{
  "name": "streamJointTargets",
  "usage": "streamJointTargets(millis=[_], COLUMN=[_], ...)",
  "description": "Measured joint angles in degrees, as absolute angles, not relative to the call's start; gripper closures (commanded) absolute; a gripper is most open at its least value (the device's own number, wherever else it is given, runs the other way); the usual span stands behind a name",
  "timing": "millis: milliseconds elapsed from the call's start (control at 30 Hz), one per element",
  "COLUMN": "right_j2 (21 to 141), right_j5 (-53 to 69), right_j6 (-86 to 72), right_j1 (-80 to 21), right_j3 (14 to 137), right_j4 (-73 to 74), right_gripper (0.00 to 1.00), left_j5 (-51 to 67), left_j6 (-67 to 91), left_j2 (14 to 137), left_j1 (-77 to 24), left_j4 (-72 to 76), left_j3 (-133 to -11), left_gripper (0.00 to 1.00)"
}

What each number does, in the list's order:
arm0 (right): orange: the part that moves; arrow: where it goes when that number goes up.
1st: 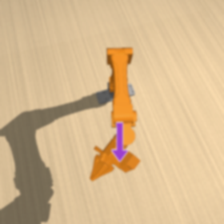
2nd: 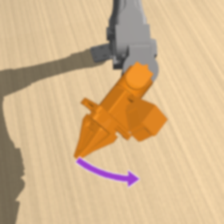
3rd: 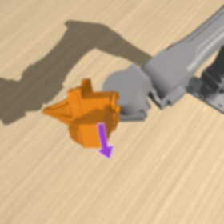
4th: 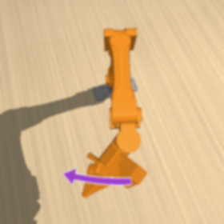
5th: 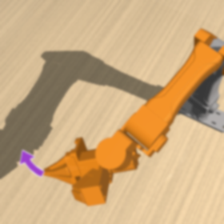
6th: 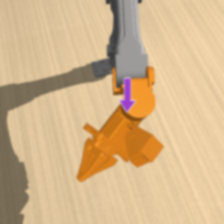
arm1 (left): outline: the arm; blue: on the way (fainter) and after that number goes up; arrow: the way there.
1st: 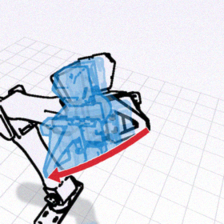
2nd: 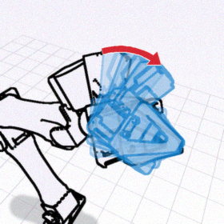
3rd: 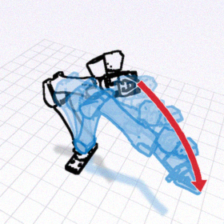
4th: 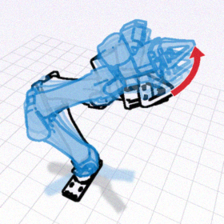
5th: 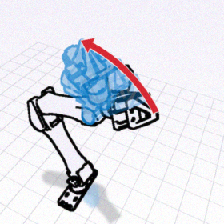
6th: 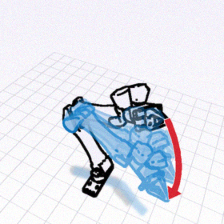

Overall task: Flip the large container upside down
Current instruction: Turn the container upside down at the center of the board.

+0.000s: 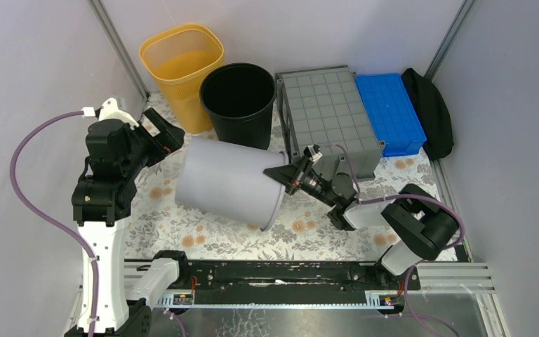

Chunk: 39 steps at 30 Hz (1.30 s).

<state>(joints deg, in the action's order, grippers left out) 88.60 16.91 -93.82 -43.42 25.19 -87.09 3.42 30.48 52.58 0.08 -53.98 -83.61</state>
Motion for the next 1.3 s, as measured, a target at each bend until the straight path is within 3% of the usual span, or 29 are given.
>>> streamJointTargets(millis=[333, 867, 1033, 1133, 1300], right_j2=[99.79, 123.76, 125.19, 124.79, 119.83], right_j5=[14.61, 10.35, 9.43, 8.84, 8.25], right_j6=[-91.66, -89.76, -89.69, -89.25, -87.15], right_j1=[-49.47, -54.30, -54.65, -54.70, -54.81], right_j3=[37.15, 64.90, 65.32, 61.69, 50.78], right_j4=[-86.46, -86.59, -88.64, -91.70, -92.86], right_gripper=[1.00, 1.00, 0.81, 0.60, 0.53], left_j5=[-3.92, -4.19, -4.14, -4.12, -3.90], left_j6=[29.71, 29.63, 29.63, 29.63, 29.65], left_j2=[50.26, 51.88, 52.14, 52.12, 52.07], left_j1=[0.08, 0.08, 0.08, 0.08, 0.08], left_j4=[-54.33, -54.46, -54.43, -54.41, -54.35], left_j3=[-85.41, -86.43, -86.43, -86.43, -86.19], left_gripper=[0.00, 0.00, 0.00, 0.00, 0.00])
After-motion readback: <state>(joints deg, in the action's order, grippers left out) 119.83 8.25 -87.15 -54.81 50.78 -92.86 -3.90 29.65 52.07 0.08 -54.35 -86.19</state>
